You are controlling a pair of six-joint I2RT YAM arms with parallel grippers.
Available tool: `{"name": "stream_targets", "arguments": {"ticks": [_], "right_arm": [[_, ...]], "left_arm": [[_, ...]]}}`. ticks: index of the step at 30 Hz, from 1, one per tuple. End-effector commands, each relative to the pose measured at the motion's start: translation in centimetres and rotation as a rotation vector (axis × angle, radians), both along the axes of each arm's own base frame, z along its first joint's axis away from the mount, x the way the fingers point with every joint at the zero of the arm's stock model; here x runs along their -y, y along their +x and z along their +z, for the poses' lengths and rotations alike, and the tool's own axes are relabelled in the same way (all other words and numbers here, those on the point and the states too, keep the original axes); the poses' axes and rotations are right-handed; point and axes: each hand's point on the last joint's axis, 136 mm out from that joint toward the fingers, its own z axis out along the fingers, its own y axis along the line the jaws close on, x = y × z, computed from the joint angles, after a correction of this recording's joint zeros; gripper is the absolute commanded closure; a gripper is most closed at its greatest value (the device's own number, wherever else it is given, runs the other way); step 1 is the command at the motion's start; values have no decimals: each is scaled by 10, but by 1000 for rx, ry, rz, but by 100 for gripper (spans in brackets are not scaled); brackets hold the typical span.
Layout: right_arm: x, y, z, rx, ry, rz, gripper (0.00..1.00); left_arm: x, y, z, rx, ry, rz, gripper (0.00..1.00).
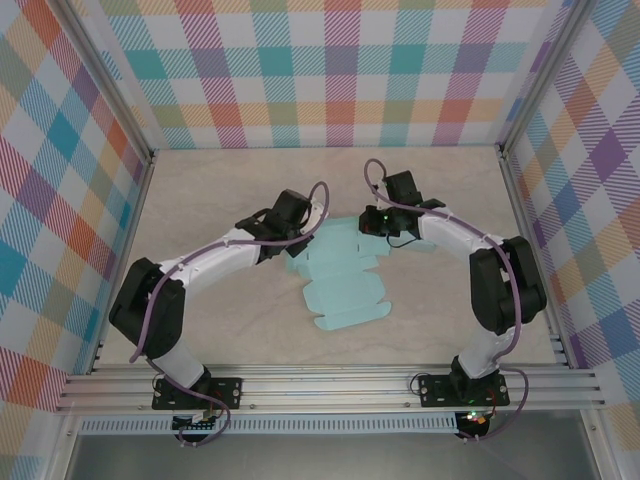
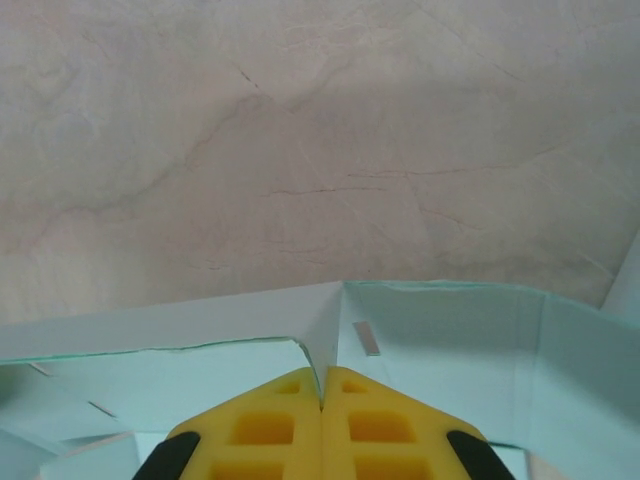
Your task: Fold the paper box
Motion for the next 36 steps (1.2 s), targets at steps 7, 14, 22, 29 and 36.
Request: {"name": "stream_targets", "arguments": {"ticks": [7,14,22,29,36], "right_arm": [[-11,1,12,162,-108,166,100],[-14,0,17,188,-102,183,100],[-18,-1,21,200,-89,197,100],[-20,1,20,199,-90,196,100],[-20,2,16,190,-93,197,100]], "left_arm": [[1,21,40,-14,-19,-125,52],[10,18,26,-108,-2,-268,51],[16,28,12,-139,-15,-306,54],[21,24,7,-164,-53,-316,54],[12,42,39,-128,-184,-193,55]]}}
